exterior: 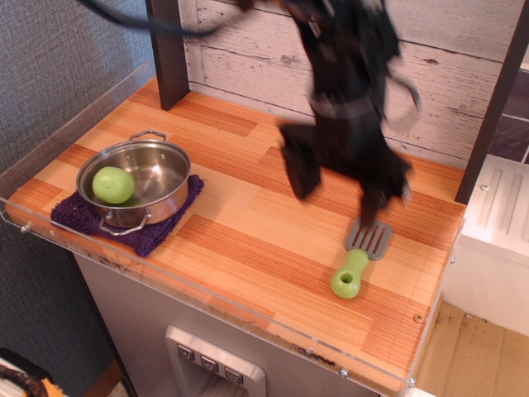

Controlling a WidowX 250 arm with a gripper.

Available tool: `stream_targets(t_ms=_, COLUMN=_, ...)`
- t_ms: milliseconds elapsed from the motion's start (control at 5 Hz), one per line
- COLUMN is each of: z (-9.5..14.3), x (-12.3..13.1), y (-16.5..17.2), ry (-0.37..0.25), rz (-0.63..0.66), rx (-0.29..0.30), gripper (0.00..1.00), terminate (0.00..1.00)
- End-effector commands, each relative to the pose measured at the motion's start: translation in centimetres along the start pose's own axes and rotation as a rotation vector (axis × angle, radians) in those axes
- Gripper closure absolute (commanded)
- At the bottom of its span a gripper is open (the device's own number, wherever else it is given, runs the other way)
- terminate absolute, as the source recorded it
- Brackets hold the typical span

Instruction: Slide the spatula into the opposite corner of the table.

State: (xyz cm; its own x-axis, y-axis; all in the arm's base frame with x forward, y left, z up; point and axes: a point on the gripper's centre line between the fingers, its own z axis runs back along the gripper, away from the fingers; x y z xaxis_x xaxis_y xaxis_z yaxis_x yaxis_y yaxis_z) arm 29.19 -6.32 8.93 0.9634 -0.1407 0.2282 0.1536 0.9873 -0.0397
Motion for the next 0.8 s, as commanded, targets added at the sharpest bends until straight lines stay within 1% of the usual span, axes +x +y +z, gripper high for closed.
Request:
stream_targets(t_ms=0, z=3.65, x=0.37, y=3.03, ry=-0.054, rz=0.050, rx=-0.032, gripper=0.00, terminate=0.00)
stream_targets(t_ms=200, z=3.36, x=0.29, y=3.56, ry=-0.027, rz=0.062, rx=-0.037, gripper=0.00, terminate=0.00)
stream_targets(t_ms=400, z=3.36, x=0.29, y=3.56, ry=-0.027, rz=0.062, rx=-0.037, gripper=0.00, terminate=0.00)
stream_targets(t_ms=600, z=3.36, x=0.29, y=3.56, ry=-0.027, rz=0.062, rx=-0.037, gripper=0.00, terminate=1.00)
